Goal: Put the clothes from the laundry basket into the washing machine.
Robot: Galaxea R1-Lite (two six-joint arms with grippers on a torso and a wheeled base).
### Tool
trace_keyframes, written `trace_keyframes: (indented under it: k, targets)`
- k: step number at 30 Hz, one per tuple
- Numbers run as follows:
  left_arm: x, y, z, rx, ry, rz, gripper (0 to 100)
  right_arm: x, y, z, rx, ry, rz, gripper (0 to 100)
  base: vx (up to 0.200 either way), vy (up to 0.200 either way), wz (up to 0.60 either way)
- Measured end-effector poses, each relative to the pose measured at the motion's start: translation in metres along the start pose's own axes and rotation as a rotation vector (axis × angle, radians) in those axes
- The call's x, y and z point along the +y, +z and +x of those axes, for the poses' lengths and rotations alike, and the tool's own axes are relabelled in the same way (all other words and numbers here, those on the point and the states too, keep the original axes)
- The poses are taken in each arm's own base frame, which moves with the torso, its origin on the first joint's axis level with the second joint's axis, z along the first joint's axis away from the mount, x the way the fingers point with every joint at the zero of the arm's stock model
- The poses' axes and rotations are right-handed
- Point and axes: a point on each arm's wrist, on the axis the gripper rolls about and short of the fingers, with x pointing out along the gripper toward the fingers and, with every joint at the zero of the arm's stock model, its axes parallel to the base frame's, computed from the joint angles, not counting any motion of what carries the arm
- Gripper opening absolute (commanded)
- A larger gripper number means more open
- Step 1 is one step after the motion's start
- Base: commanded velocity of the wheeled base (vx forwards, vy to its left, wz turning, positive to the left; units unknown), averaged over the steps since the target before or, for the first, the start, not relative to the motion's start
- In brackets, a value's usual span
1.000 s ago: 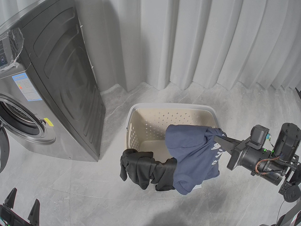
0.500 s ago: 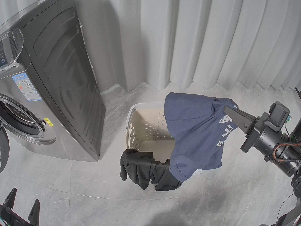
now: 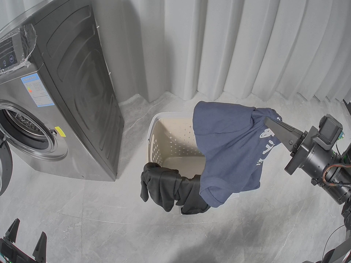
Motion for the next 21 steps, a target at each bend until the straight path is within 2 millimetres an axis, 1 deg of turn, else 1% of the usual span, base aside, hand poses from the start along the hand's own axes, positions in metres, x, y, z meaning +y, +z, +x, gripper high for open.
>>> trace_keyframes:
  k: [21]
  targets:
    - [0.0,0.0,0.0,0.0,-0.001,-0.001,100,0.0008,0.0039,0.0003,-0.019,0.006,0.001,0,0.0,0.2,0.0]
